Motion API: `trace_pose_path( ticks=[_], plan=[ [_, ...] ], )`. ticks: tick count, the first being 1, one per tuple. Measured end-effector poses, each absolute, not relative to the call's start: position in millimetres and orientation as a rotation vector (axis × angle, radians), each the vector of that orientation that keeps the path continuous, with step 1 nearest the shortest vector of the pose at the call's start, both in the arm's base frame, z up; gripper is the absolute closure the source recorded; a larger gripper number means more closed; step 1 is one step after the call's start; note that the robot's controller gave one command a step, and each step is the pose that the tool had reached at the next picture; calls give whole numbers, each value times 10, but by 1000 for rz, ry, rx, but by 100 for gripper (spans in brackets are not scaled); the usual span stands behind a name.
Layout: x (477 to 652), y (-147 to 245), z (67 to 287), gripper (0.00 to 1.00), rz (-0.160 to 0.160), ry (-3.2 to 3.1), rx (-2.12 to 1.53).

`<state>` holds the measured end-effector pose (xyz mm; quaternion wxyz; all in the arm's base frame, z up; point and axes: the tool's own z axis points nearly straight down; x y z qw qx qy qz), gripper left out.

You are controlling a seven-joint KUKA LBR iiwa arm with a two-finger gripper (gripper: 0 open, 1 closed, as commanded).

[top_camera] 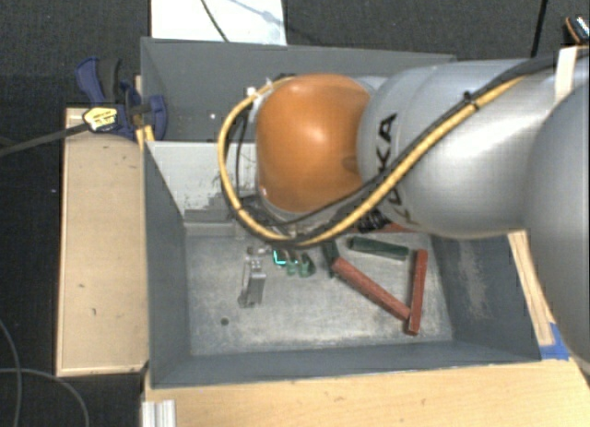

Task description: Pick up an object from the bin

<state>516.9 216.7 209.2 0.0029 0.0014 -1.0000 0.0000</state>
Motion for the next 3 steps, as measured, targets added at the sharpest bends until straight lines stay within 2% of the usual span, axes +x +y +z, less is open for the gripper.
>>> trace_pose_path(
  ticks=[1,2,3],
  plan=[
    [5423,1766,921,0,3,-3134,112],
    [5506,918,1137,0,3,-3131,-244],
    [5710,487,696,0,2,-3136,-131]
  ],
)
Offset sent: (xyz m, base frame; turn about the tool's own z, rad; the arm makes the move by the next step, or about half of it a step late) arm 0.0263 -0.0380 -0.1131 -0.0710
